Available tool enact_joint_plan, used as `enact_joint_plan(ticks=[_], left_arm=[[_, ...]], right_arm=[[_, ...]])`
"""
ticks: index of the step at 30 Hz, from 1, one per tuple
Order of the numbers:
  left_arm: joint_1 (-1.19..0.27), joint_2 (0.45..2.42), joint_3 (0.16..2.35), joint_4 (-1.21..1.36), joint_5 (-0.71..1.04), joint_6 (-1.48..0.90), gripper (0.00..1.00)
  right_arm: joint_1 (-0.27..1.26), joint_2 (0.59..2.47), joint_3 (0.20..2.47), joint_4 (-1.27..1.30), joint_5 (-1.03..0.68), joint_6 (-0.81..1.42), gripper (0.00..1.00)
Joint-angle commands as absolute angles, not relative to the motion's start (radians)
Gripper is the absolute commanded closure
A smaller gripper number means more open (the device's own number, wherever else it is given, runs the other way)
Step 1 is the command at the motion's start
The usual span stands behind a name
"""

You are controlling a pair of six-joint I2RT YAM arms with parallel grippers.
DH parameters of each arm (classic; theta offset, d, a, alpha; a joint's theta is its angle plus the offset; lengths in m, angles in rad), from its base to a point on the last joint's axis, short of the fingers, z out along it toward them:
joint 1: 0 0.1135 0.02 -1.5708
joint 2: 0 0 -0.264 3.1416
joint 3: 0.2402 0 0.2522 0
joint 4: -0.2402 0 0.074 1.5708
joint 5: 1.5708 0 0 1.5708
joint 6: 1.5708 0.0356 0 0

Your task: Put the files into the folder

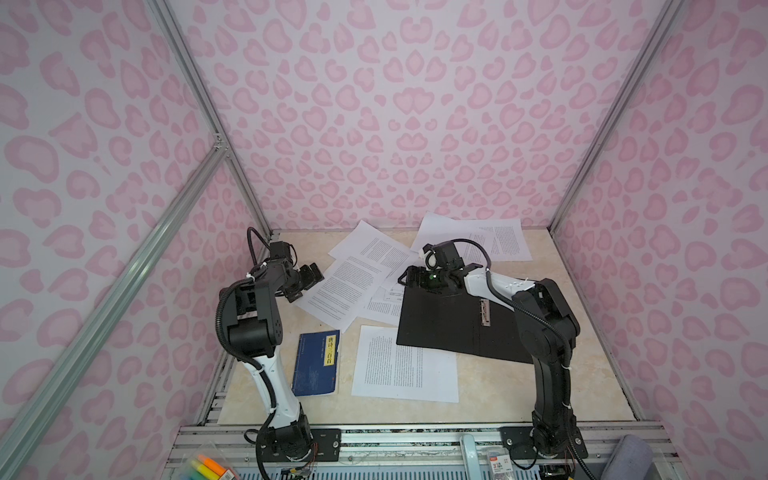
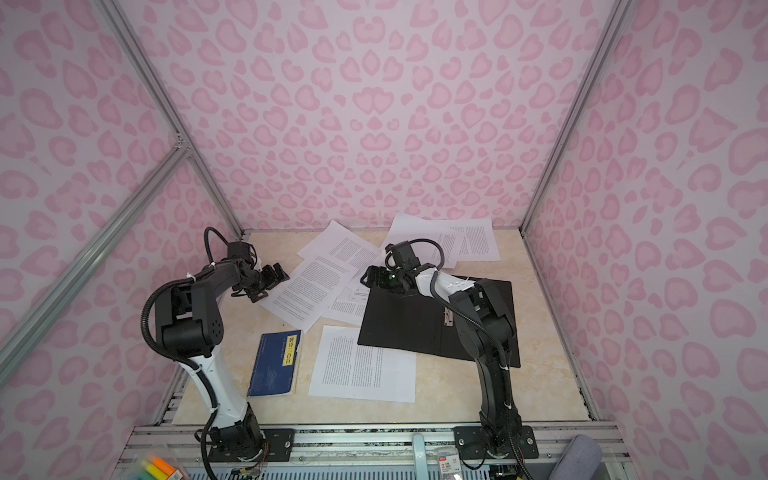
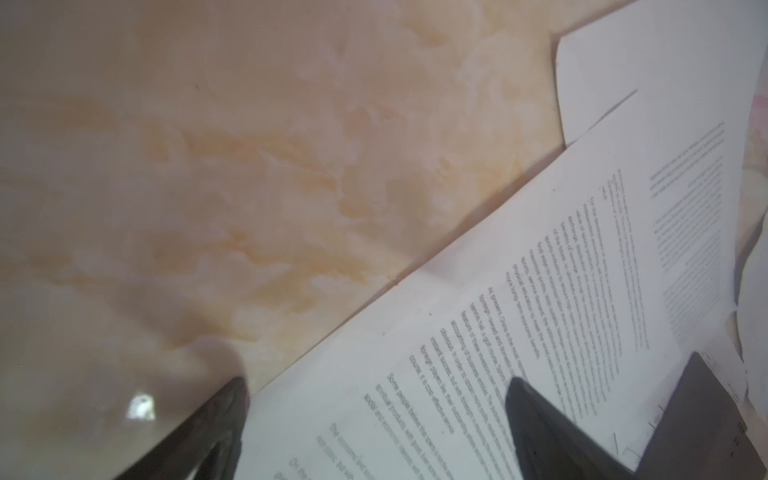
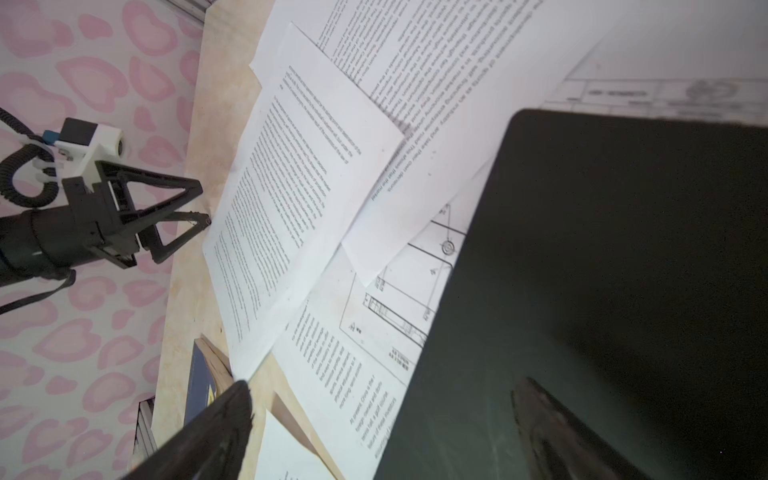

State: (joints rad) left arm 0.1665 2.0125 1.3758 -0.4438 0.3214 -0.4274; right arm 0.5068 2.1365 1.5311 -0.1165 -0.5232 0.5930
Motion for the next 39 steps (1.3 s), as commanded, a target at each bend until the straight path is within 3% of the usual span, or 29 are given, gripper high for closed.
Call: enact_joint_plan(ticks=[1,14,22,31,39], left_arm=[[0.142,1.976,1.312,-0.520,0.379,-0.459,0.02],[0.089,1.908,1.226,-0.492,0.460,-0.476,0.02],[0.062,1.944,1.241,-0.472,0.492,-0.490,0.02],[0.055,1.968,1.247,-0.453,0.508,-0.508,0.02],[0.054,1.972,1.246,-0.439,0.522,-0.527,0.02]], right_arm=[[0.518,2.216,1.634,-0.154,-0.525,0.615,0.08],[0.519,2.521,2.071,-0.357,-0.508,0.597,0.15],[0.530,2.604,2.171,-0.374,-0.556,0.646,0.17],[0.533,2.568,2.134,-0.291,-0.658,0.705,0.17],[0.533,2.441,1.887,-0.090,-0.669,0.819,0.20]])
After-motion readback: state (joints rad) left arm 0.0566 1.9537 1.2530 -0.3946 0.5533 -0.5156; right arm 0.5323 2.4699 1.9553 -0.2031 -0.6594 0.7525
